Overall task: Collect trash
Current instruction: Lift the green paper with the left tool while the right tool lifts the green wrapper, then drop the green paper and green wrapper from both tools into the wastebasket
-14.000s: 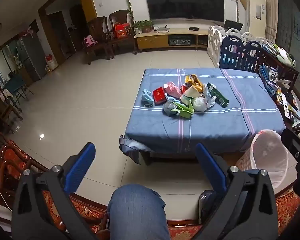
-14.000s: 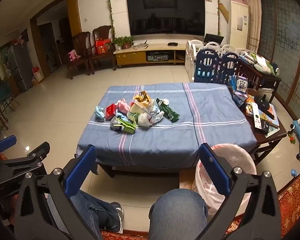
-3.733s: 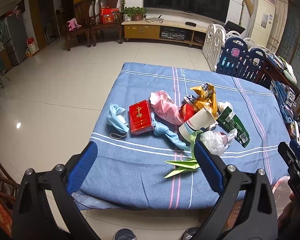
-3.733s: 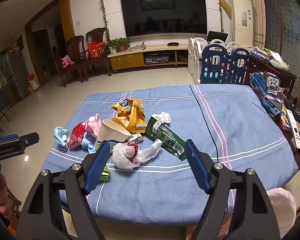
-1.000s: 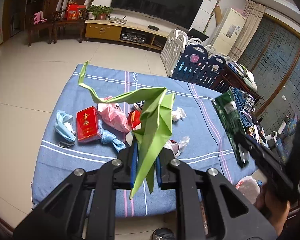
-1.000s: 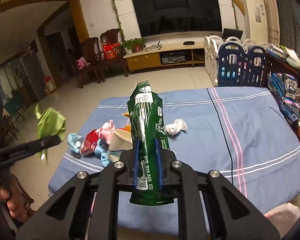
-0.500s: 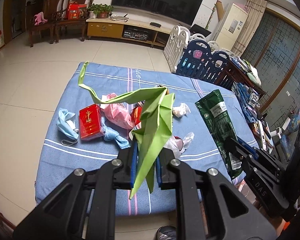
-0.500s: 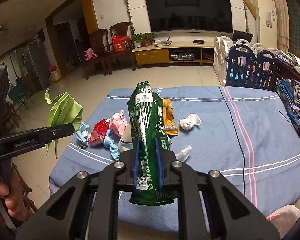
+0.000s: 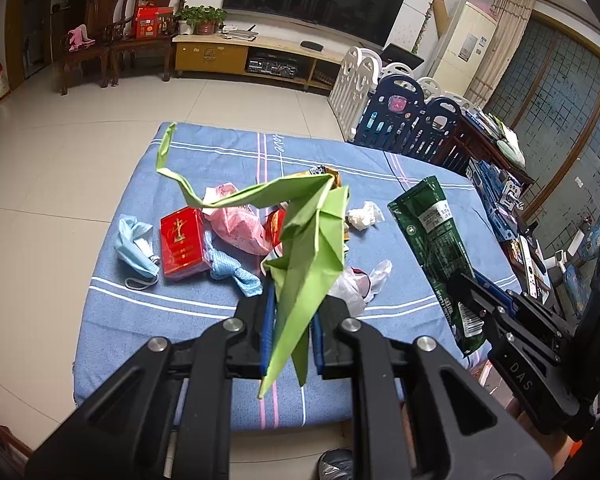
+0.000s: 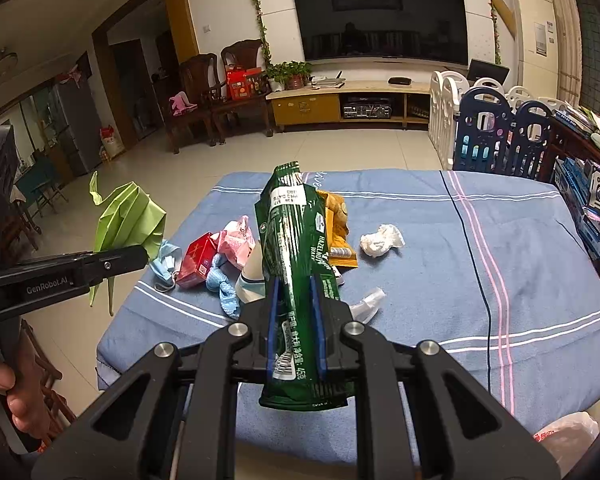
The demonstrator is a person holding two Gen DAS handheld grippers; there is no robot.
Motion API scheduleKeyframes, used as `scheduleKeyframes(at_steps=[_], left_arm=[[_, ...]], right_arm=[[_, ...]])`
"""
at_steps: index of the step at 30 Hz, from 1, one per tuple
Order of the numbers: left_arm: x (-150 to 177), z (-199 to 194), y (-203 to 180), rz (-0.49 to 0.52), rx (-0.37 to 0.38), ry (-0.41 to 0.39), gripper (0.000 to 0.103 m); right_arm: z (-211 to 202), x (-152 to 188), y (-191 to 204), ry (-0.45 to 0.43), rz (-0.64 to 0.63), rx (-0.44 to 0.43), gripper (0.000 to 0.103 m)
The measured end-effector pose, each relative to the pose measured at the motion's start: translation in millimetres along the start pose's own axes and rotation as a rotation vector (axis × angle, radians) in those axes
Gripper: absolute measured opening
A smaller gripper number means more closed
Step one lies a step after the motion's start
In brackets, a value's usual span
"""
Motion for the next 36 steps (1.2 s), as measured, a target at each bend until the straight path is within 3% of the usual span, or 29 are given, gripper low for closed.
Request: scheduleKeyframes(at_steps=[28, 33, 36], left_arm=[[6, 8, -15, 0.047, 0.007, 0.023, 0.017], [11, 11, -44, 0.079, 0.066, 0.041, 0.017], [24, 9, -94, 0.169, 0.145, 0.053, 0.016]], right_arm=[[-5, -3, -10, -0.017, 0.008, 0.001, 0.016], [-46, -9, -33, -0.088, 0.024, 0.06, 0.016], [-93, 9, -56, -0.134, 0.041, 0.122, 0.016]])
Point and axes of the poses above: each gripper's, at about its wrist camera, not at the fingertips, and z roughly the way its jaws point, y to its left, x to its underside, the point moved 8 cm from there along z, roughly the way its jaws point, and after that the axes turned 7 degrees about -x, right-handed, at the moved point
